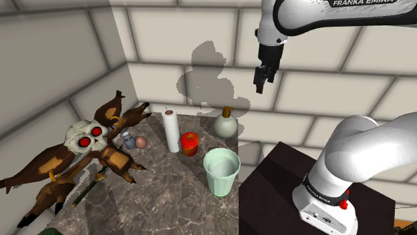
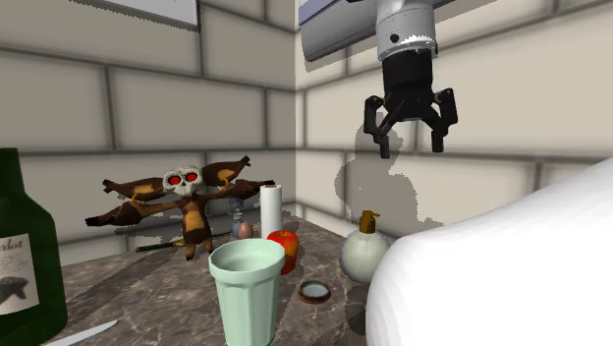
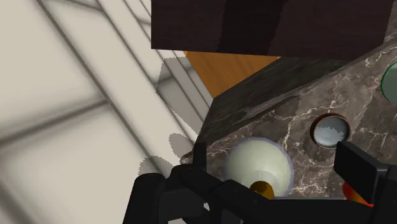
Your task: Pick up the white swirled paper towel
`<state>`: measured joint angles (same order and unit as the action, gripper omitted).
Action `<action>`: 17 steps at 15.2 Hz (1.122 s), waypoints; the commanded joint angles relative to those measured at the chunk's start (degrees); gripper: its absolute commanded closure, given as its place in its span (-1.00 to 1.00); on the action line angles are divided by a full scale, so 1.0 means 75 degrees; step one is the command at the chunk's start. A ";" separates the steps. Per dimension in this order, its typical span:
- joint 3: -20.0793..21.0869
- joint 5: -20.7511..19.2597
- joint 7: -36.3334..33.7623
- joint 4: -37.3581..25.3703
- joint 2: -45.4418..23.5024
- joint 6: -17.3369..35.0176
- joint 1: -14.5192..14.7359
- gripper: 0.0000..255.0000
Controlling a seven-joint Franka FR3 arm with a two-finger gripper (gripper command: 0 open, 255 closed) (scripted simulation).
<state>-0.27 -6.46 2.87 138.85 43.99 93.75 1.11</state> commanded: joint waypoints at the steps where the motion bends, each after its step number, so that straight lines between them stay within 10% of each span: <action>1: 0.0000 0.0000 0.0000 0.0000 0.0000 0.0000 0.0000 -1.00; 17: 0.1606 0.0639 -0.1970 -0.1747 -0.3508 0.2043 0.0618 -1.00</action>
<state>11.10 -1.59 -10.98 126.96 19.44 108.33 5.56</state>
